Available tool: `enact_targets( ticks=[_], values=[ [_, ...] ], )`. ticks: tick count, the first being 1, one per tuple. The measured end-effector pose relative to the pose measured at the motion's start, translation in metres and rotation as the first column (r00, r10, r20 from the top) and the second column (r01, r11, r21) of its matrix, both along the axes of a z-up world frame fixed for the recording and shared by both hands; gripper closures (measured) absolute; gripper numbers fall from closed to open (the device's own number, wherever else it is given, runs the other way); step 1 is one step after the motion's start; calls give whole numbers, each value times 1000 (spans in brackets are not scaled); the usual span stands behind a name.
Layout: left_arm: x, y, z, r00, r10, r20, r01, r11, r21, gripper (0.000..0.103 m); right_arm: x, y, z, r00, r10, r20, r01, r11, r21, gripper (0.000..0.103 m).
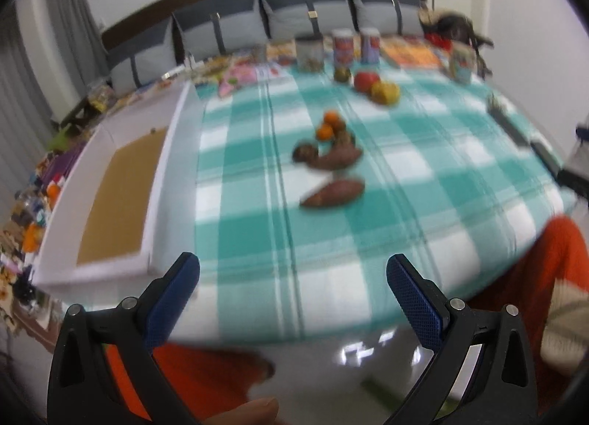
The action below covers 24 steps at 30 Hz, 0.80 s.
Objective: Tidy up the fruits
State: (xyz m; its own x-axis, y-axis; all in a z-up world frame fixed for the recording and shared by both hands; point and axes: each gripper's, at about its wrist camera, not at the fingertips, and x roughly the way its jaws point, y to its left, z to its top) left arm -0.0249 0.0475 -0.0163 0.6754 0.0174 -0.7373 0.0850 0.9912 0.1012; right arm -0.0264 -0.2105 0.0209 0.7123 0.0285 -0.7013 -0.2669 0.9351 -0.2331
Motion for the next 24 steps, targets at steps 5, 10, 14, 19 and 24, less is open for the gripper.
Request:
enact_targets(
  ticks=[5, 10, 14, 19, 24],
  values=[
    [27, -21, -21, 998, 62, 34, -56, 987, -152, 1, 29, 12, -10, 997, -72, 36, 63, 976, 210, 0],
    [29, -21, -55, 996, 92, -10, -92, 980, -176, 1, 27, 28, -37, 979, -183, 87, 146, 933, 328, 0],
    [21, -17, -59, 993, 114, 26, -109, 981, -159, 1, 19, 36, -47, 976, -168, 135, 129, 957, 261, 0],
    [24, -12, -63, 988, 146, 51, -137, 978, -155, 1, 17, 28, -56, 974, -183, 134, 139, 949, 285, 0],
    [28, -13, -75, 990, 138, 39, -131, 980, -152, 1, 20, 13, -66, 959, -234, 159, 174, 930, 323, 0]
  ],
)
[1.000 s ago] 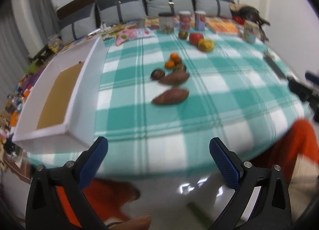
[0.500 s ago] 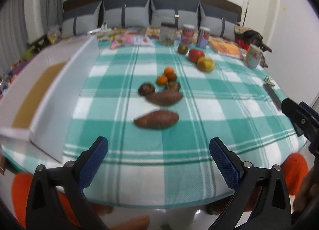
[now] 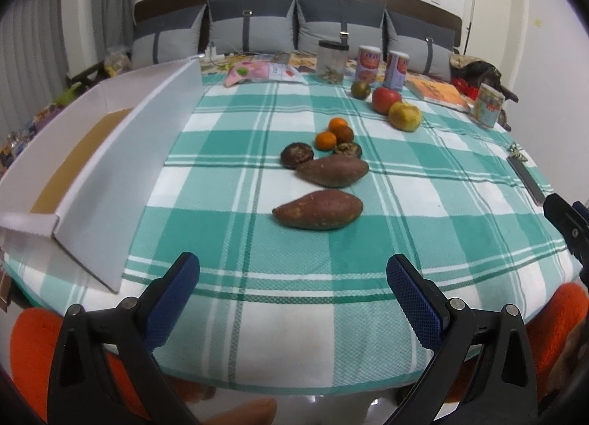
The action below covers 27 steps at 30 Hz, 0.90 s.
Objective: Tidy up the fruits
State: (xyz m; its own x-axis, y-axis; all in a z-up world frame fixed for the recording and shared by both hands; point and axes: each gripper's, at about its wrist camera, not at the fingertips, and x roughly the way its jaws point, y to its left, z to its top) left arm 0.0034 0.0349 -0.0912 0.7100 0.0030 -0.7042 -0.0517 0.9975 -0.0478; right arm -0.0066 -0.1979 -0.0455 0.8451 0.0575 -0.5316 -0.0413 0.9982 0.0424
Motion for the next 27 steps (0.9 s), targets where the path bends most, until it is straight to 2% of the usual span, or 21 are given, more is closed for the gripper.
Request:
enact_targets(
  ticks=[4, 7, 11, 19, 21, 27],
  values=[
    [7, -8, -15, 999, -37, -19, 37, 999, 12, 1, 5, -5, -10, 1000, -9, -19, 8, 1000, -18, 0],
    [26, -13, -35, 996, -44, -83, 46, 999, 16, 1, 10, -5, -17, 999, -11, -40, 9, 1000, -28, 0],
    [38, -21, -50, 993, -58, -99, 63, 997, 52, 1, 13, -2, -22, 999, -10, -46, 8, 999, -52, 0],
    [43, -23, -72, 984, -87, -154, 96, 994, 52, 0, 19, 4, -31, 999, -16, -44, 11, 996, -94, 0],
    [42, -18, -74, 985, -81, -152, 86, 996, 30, 0, 21, 5, -33, 999, -16, -46, 12, 996, -94, 0],
    [40, -19, -75, 989, -79, -124, 84, 996, 39, 0, 31, 9, -41, 998, -2, -65, -5, 995, -99, 0]
  ],
)
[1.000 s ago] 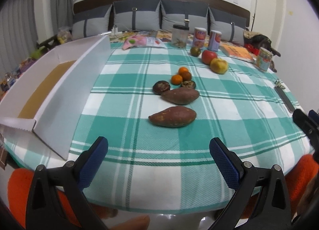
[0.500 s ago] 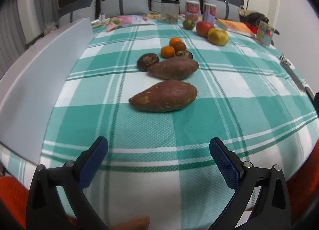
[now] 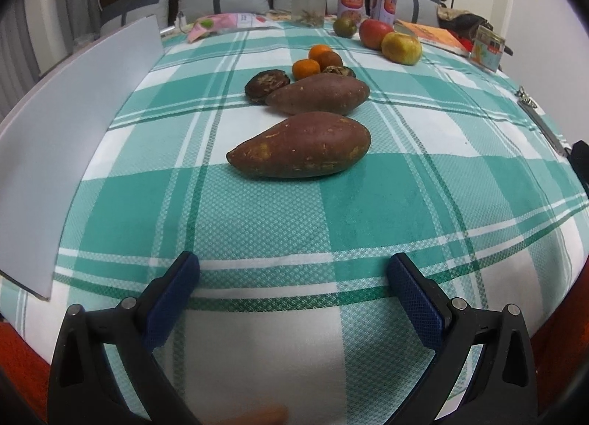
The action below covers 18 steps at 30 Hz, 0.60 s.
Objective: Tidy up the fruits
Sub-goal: 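Lower the left tool onto the nearest sweet potato and close it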
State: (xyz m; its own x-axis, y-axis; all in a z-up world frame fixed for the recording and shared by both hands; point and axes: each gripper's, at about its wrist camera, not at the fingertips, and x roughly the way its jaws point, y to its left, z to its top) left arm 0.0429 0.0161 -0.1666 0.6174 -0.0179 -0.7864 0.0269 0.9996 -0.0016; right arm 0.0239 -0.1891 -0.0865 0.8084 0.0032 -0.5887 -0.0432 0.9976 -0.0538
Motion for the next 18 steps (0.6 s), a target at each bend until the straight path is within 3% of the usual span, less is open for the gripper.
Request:
enact_targets(
  ticks=[5, 9, 15, 18],
  values=[
    [-4, -1, -1, 999, 6, 38, -6, 1000, 2, 0, 6, 3, -10, 999, 19, -29, -19, 1000, -14, 0],
    [5, 2, 3, 999, -24, -22, 24, 1000, -8, 1, 11, 1, -23, 996, 30, -86, -32, 999, -18, 0],
    [17, 14, 21, 990, -144, -3, 143, 985, -97, 1, 11, 5, -32, 990, 64, -124, -66, 998, -16, 0],
    [41, 12, 38, 969, -246, 0, 246, 968, -50, 1, 10, 10, -36, 987, 86, -137, -89, 996, -16, 0]
  ],
)
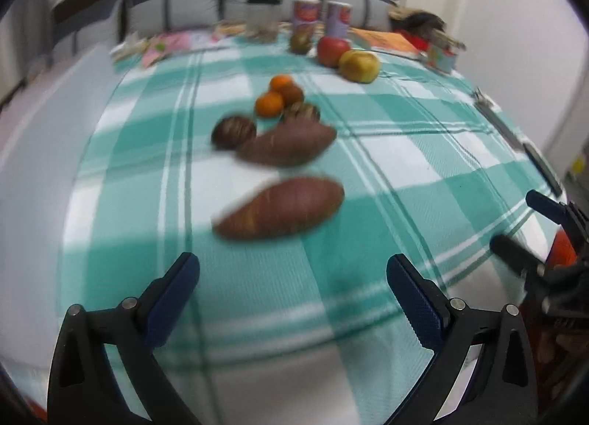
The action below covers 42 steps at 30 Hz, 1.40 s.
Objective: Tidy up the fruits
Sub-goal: 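Lower the left tool onto the nearest sweet potato and close it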
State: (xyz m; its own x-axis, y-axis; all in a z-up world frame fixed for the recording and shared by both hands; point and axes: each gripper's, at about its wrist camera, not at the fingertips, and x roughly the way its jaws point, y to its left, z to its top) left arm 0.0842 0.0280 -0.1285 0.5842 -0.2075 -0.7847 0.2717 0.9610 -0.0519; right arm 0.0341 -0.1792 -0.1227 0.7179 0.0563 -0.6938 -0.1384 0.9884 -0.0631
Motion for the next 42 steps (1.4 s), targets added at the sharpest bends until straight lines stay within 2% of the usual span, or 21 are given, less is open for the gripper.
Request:
enact_targets(
  ticks=[4, 9, 12, 17, 21, 23, 25, 27, 28, 30, 34, 36, 39, 42],
  values=[
    [24, -10, 4, 994, -99, -36, 101, 994, 51, 1, 0, 5, -4, 1000, 20, -18, -20, 1000, -4, 0],
    [45, -16, -4, 983, -172, -66, 175, 984, 44, 1, -2, 4, -4, 1000, 21, -19, -21, 1000, -9, 0],
    [49, -21, -9, 971, -227, -76, 233, 969, 80, 1, -5, -1, 0, 1000, 13, -14, -13, 1000, -11, 0],
    [56, -23, -17, 954, -272, -125, 279, 959, 47, 3, -3, -10, -1, 1000, -10, -25, 10, 1000, 8, 0],
    [53, -23, -19, 951, -284, -122, 290, 956, 33, 4, -2, -13, -3, 999, -22, -41, 23, 999, 23, 0],
    [50, -22, -17, 950, -290, -118, 295, 955, 25, 12, -2, -12, -2, 999, -18, -36, 18, 1000, 20, 0],
    [46, -21, -17, 952, -283, -119, 290, 956, 45, 39, -3, -10, -1, 999, -13, -30, 13, 1000, 16, 0],
    [45, -16, -17, 956, -263, -127, 270, 962, 42, 49, -3, -8, -1, 1000, -9, -29, 9, 1000, 13, 0],
    [44, -12, -16, 960, -246, -131, 251, 968, 22, 56, -3, -7, -1, 1000, -7, -31, 7, 1000, 12, 0],
    [41, -4, -15, 967, -214, -137, 214, 977, -15, 62, -4, -6, -1, 1000, -1, -31, 2, 1000, 12, 0],
    [27, 9, -14, 987, -85, -133, 85, 996, -5, 63, -5, -6, 0, 1000, 1, -28, -1, 1000, 17, 0],
    [18, 21, -14, 991, 26, -132, -27, 1000, -9, 63, -4, -7, -1, 999, -4, -34, 5, 1000, 20, 0],
    [7, 41, -16, 978, 172, -119, -177, 984, -28, 62, 0, -12, -6, 998, -25, -59, 27, 999, 30, 0],
    [4, 52, -18, 970, 227, -93, -231, 972, -34, 57, 4, -18, -10, 995, -50, -88, 55, 997, 52, 0]
  ],
)
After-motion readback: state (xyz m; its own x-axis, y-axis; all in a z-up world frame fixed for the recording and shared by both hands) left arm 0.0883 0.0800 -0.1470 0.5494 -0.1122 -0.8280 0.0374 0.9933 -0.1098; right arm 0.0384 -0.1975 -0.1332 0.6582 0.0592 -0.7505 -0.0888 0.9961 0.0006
